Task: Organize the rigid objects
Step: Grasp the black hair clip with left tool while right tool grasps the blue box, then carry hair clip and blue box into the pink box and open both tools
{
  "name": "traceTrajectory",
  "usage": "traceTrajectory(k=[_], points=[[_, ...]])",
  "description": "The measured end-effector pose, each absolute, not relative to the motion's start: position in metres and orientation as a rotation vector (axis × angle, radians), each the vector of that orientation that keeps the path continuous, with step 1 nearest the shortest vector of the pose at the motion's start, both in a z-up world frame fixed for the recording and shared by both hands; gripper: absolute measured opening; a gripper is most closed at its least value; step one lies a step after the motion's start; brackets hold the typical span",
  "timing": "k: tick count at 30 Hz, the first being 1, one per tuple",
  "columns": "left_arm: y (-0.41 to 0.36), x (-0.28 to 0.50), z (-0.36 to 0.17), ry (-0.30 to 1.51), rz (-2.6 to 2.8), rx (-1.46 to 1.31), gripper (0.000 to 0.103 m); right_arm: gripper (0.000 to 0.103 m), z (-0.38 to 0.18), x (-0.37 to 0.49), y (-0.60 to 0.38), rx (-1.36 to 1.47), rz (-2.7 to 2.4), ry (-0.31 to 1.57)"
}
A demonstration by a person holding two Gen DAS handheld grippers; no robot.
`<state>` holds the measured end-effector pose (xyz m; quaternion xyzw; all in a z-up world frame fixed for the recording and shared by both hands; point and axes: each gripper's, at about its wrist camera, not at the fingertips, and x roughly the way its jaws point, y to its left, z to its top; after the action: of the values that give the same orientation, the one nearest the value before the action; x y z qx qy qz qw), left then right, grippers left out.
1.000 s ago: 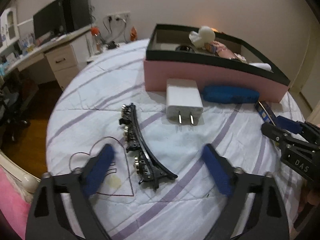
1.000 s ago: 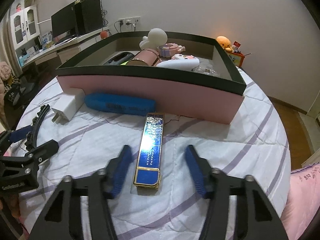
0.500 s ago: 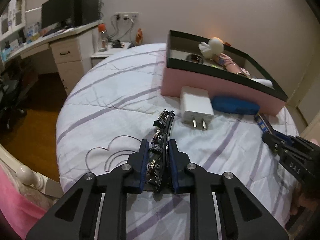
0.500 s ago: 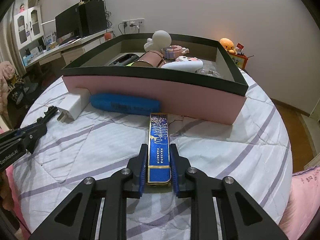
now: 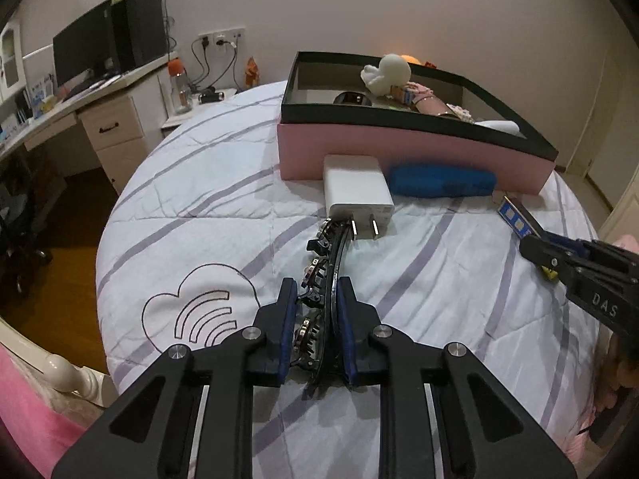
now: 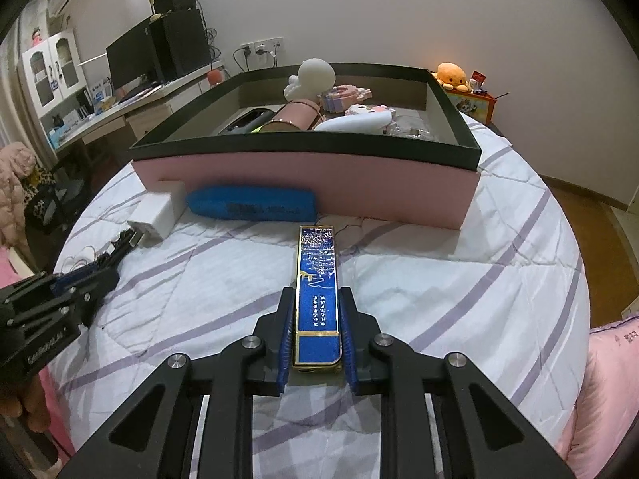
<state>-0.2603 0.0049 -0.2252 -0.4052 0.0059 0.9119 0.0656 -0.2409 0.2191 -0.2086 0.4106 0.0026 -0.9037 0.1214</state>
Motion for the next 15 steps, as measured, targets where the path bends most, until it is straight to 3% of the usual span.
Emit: traceTrajectory(k=[15], points=[[0.008, -0.232, -0.182, -0.056, 2.701, -1.069, 0.02, 0.021, -0.184, -0.225, 0.225, 1.137, -2.633, -0.037]])
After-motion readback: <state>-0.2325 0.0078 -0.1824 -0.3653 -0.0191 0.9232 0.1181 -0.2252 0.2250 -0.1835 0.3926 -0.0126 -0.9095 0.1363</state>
